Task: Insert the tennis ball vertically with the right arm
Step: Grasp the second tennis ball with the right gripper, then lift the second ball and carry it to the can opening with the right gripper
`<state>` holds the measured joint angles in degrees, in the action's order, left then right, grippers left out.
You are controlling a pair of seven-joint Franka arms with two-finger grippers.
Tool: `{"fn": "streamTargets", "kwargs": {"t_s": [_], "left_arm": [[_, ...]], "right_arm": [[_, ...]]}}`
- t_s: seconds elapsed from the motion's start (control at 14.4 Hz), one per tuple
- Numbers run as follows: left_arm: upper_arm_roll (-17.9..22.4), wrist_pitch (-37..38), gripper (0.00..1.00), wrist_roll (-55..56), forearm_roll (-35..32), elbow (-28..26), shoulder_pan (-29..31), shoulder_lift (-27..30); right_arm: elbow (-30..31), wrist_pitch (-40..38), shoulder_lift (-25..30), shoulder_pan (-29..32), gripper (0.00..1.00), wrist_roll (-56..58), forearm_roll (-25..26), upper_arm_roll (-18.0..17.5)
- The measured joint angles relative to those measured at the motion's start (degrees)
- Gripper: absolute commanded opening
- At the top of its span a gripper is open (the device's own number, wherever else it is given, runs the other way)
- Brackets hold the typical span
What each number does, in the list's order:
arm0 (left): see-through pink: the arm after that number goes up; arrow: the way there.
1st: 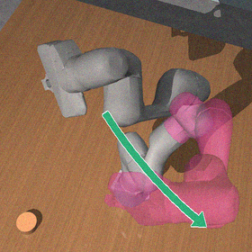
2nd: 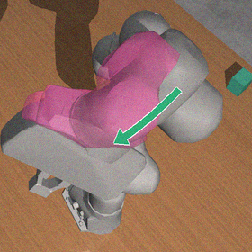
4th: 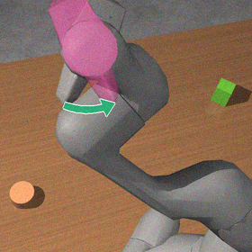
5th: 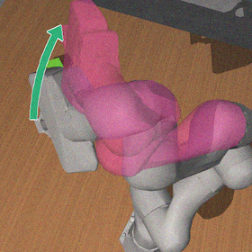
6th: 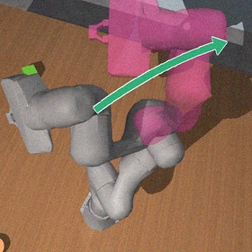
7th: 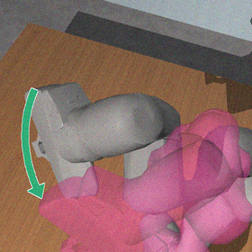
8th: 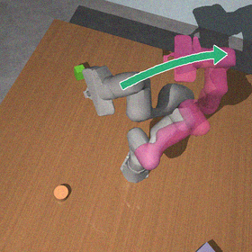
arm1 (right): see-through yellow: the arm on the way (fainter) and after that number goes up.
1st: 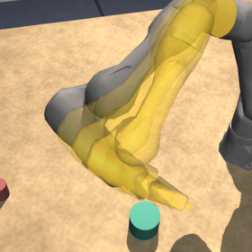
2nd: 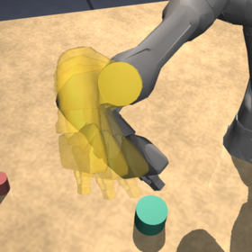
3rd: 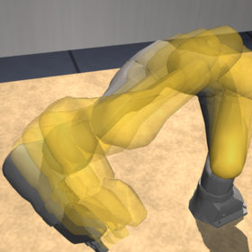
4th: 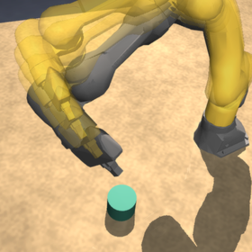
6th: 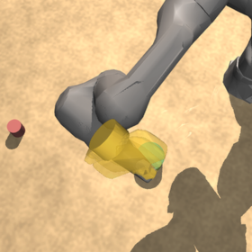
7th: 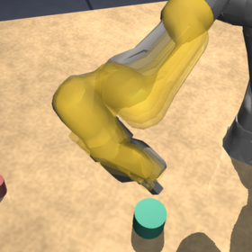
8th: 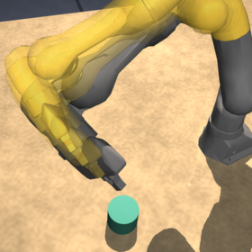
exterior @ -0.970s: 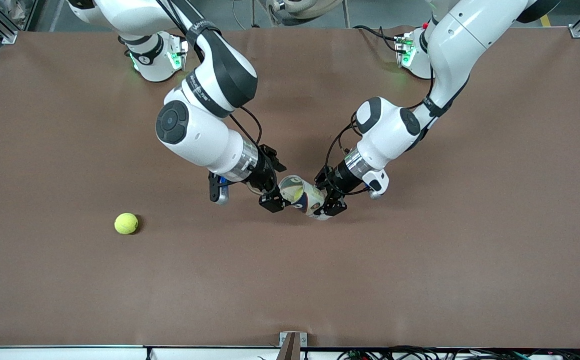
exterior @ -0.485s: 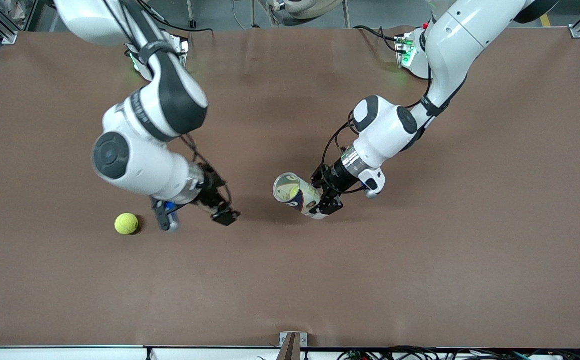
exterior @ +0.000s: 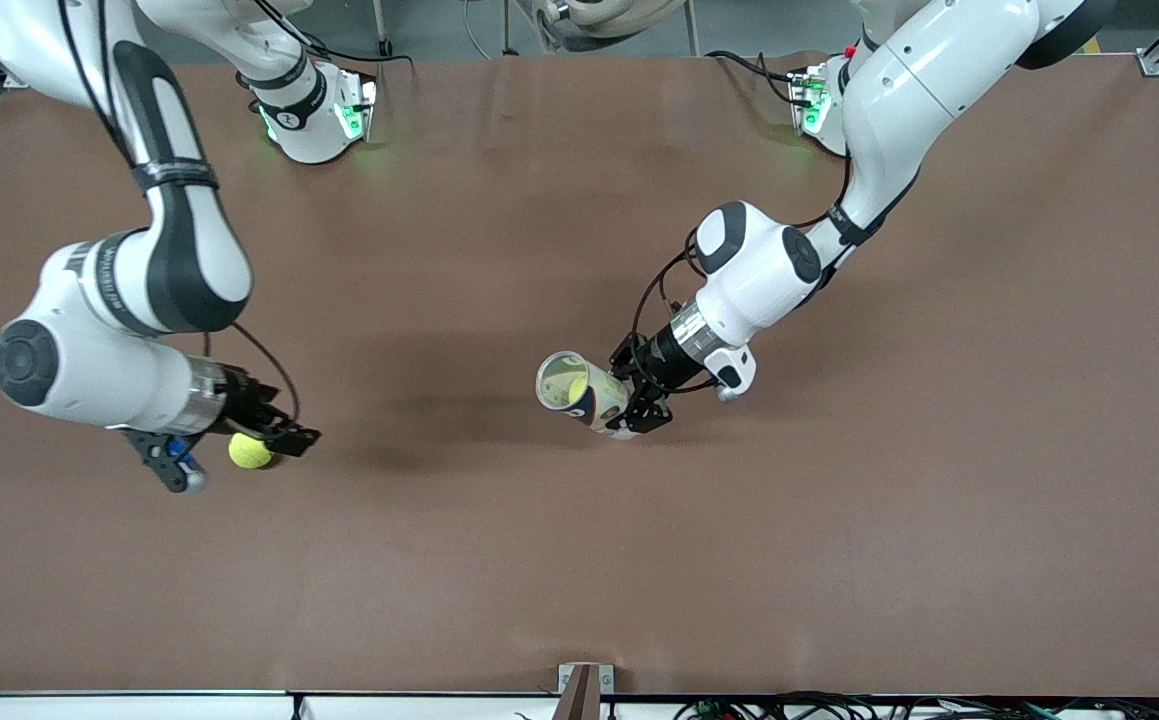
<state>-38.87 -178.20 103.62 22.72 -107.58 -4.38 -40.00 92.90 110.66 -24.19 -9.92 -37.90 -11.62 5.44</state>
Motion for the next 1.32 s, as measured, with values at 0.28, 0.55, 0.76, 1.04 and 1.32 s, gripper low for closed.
{"fn": "streamTargets", "kwargs": {"t_s": [0.28, 0.55, 0.76, 1.04, 1.32], "left_arm": [[-0.5, 0.0, 0.58, -2.1, 0.0, 0.7, 0.1, -2.0], [-5.7, 0.0, 0.58, -8.0, 0.0, 1.0, 4.4, -5.9], [-11.2, 0.0, 0.58, -13.9, 0.0, 1.2, 9.5, -10.0], [-16.9, 0.0, 0.58, -20.3, 0.0, 1.7, 14.7, -15.7], [-19.9, 0.0, 0.58, -24.9, 0.0, 3.2, 16.8, -21.4]], "right_arm": [[3.0, 6.4, 0.2, 3.3, 1.00, 11.6, 3.1, 0.0], [9.8, 19.0, -0.2, 5.1, 1.00, 20.7, 5.0, 0.0], [11.8, 23.5, -1.5, 6.6, 1.00, 25.8, 6.2, 0.0], [15.0, 31.4, -3.9, 7.8, 1.00, 28.5, 6.2, -0.1], [18.6, 36.9, -5.9, 7.8, 1.00, 28.5, 6.2, -0.8]]}}
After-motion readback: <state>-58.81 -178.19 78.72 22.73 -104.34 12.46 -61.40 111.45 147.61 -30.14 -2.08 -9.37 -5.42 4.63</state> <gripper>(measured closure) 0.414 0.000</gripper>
